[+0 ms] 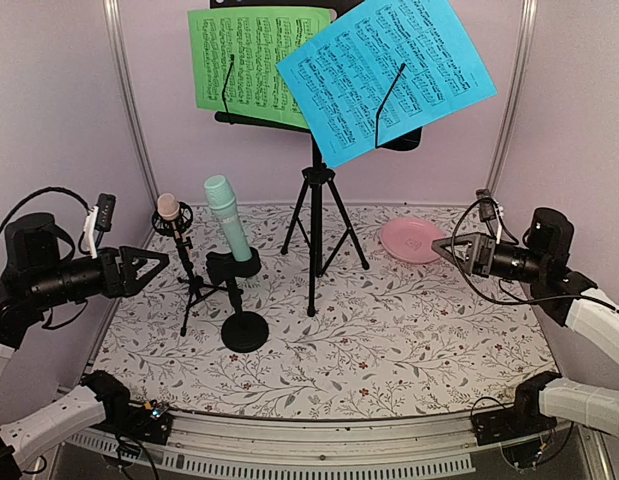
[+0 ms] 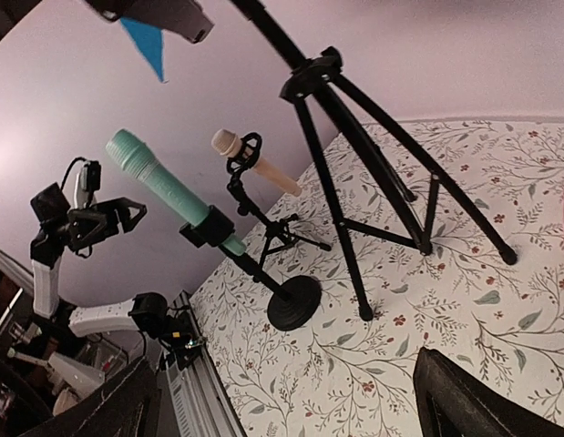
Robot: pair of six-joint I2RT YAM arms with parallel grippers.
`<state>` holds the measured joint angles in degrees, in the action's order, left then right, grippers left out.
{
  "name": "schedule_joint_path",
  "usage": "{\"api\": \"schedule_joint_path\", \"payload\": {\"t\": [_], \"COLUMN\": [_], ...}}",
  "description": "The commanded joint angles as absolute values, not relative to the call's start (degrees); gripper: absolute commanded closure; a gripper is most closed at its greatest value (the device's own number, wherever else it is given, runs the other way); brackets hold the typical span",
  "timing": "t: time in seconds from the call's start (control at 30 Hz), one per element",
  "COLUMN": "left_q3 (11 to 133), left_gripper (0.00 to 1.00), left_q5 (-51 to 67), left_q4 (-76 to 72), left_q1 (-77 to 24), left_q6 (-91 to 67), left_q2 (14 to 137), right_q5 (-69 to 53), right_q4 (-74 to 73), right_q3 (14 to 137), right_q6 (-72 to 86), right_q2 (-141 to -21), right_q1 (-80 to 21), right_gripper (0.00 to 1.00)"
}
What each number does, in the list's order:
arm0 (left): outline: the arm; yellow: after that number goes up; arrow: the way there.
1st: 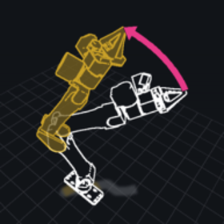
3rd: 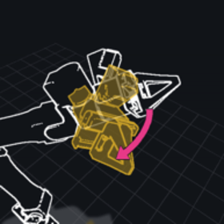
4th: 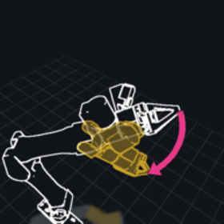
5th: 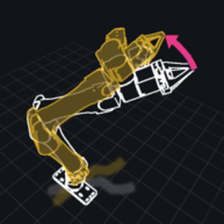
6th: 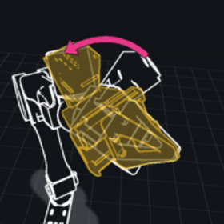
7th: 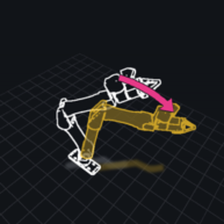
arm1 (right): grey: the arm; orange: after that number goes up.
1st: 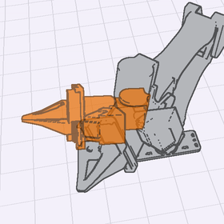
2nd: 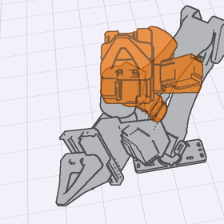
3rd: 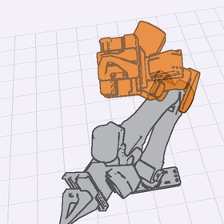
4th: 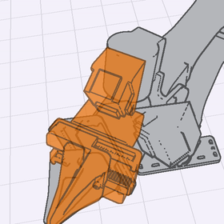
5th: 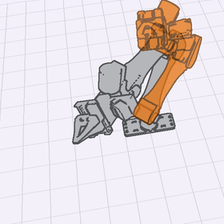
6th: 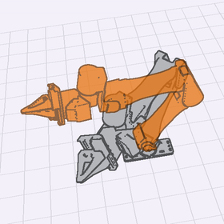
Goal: Pack up the instrument practice props
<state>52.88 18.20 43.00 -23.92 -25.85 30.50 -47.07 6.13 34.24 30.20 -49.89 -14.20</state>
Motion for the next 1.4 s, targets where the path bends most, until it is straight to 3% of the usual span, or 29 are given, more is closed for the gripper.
{"api": "schedule_joint_path", "payload": {"t": [0.0, 0.3, 0.5, 0.87, 1.1, 1.37], "left_q3": [50.13, 46.50, 43.16, 32.50, 23.96, 22.61], "left_gripper": [0.01, 0.01, 0.03, 0.04, 0.01, 0.01], "left_q5": [13.52, 13.12, 13.28, 13.17, 14.46, 16.25], "left_q4": [38.65, 31.92, 29.53, 15.72, 3.39, 0.52], "left_q1": [-24.56, -24.62, -25.14, -29.18, -32.40, -31.36], "left_q6": [-22.40, -19.34, -19.38, -11.02, 6.43, 13.37], "left_q2": [27.34, 26.86, 27.06, 31.64, 28.60, 30.79], "right_q5": [-40.45, -30.93, -29.57, -30.59, -29.23, -29.20], "right_q4": [8.91, 10.60, 9.99, 9.67, 9.00, 8.62], "right_q3": [36.18, 43.88, 49.99, 54.69, 55.22, 57.09], "right_q6": [22.74, 8.73, 3.41, -1.75, -3.63, -3.37], "right_q2": [-47.02, -54.13, -63.19, -70.81, -72.18, -75.08], "right_q1": [-23.41, -43.76, -49.16, -52.22, -52.27, -52.25], "right_gripper": [0.01, 0.01, 0.01, 0.01, 0.01, 0.01]}}
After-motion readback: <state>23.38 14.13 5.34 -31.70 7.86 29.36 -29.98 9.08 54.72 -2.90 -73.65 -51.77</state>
